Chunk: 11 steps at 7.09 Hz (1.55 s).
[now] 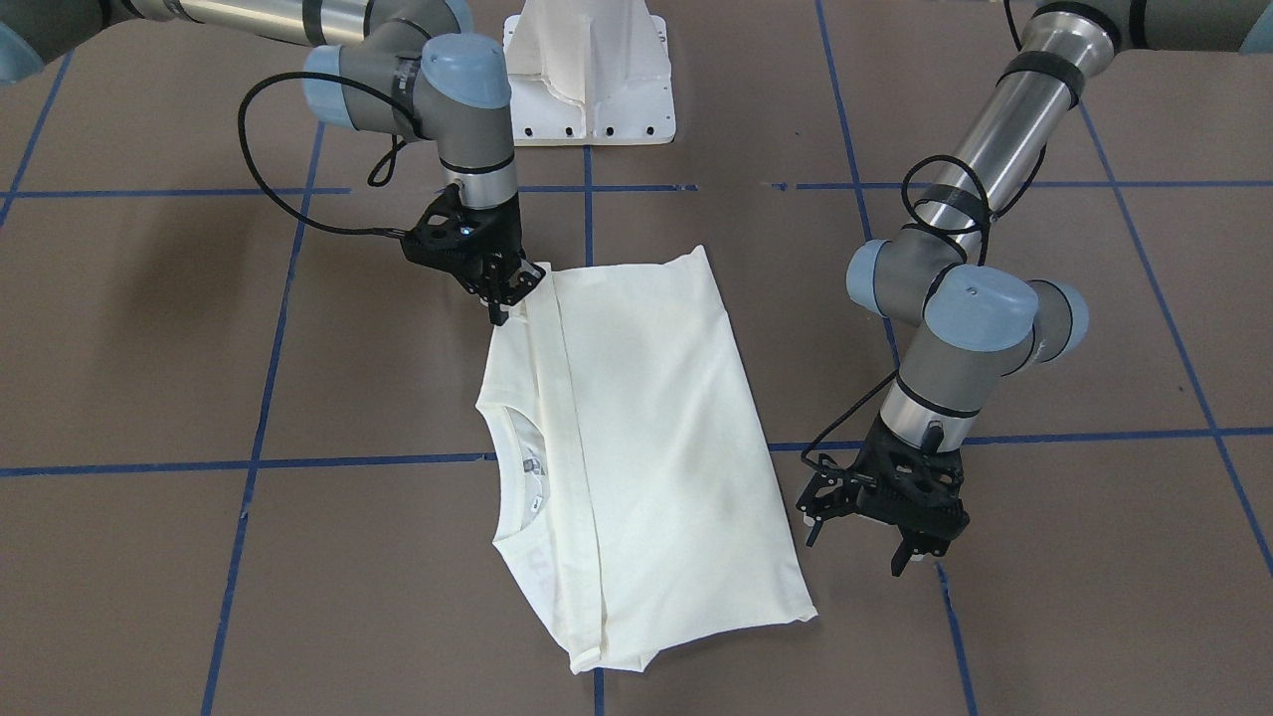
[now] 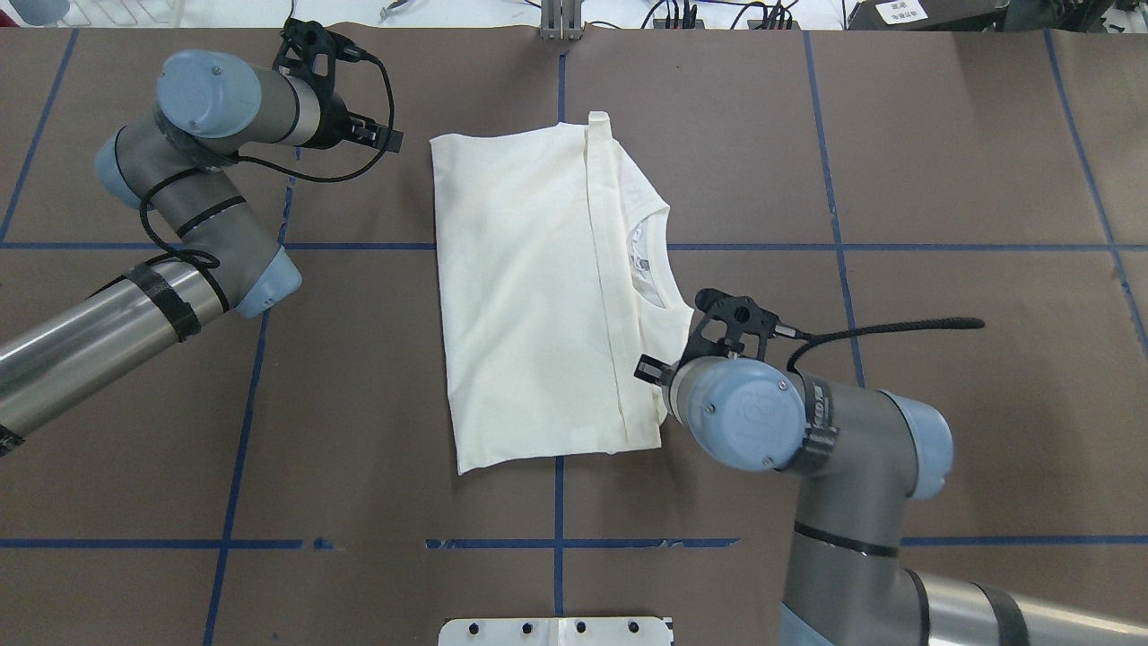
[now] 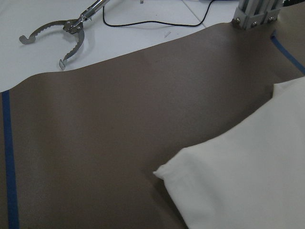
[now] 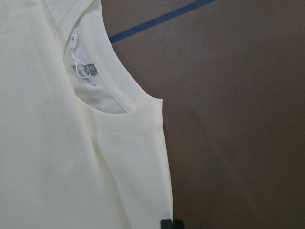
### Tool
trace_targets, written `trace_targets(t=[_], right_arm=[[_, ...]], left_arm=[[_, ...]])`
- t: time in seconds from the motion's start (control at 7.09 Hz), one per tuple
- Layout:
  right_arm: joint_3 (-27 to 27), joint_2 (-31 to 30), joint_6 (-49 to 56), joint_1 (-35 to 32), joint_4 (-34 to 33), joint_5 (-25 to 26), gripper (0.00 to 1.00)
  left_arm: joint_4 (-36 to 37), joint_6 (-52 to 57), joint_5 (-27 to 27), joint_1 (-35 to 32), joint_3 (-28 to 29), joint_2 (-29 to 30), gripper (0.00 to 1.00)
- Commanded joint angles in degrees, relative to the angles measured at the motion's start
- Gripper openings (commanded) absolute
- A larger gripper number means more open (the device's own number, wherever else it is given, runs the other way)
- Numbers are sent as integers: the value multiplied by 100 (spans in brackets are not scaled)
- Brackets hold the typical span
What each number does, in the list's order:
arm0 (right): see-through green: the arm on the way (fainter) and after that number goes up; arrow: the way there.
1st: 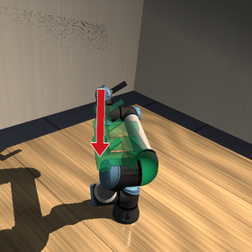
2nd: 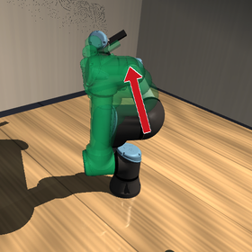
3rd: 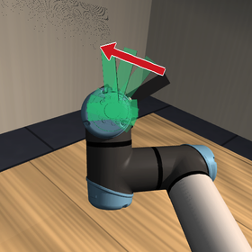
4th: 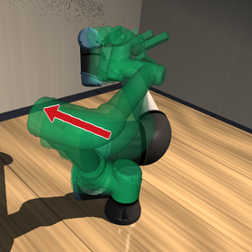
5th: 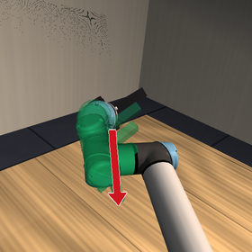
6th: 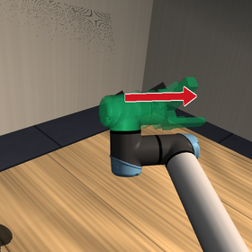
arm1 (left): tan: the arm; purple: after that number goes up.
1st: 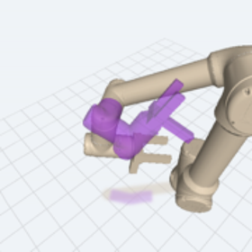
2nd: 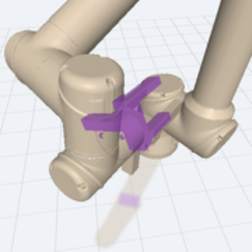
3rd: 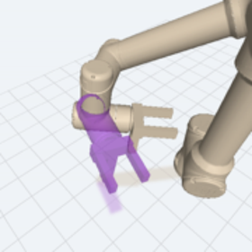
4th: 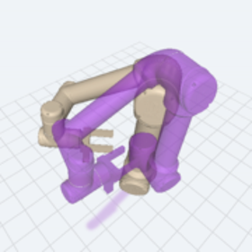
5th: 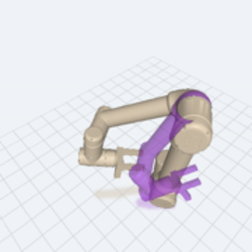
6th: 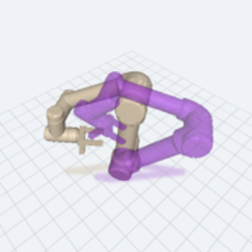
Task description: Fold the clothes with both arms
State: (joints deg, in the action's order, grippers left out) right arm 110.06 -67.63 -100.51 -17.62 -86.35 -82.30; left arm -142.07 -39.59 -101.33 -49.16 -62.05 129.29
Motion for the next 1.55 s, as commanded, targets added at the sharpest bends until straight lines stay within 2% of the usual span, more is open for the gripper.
trace_targets(t=[0.0,0.14,0.28,0.71,0.99,1.27,1.41], right_arm=[[647,-715,-407,731,-84,590,0],[657,-769,-399,786,-92,644,37],[648,-830,-338,899,-188,827,99],[798,-682,986,1032,-233,934,100],[728,-577,1690,1530,-181,1573,100],[613,-559,1754,1840,-163,2005,100],[535,-489,1763,1893,-172,2146,86]], left_arm=[[4,-5,-1,3,-27,0,100],[4,-5,-1,12,-27,0,100],[13,-5,-1,12,-61,0,100],[74,-5,-1,29,-273,-105,100],[65,-5,-1,38,-273,-123,100],[57,-14,-1,38,-281,-149,100],[48,-5,-1,38,-281,-149,100]])
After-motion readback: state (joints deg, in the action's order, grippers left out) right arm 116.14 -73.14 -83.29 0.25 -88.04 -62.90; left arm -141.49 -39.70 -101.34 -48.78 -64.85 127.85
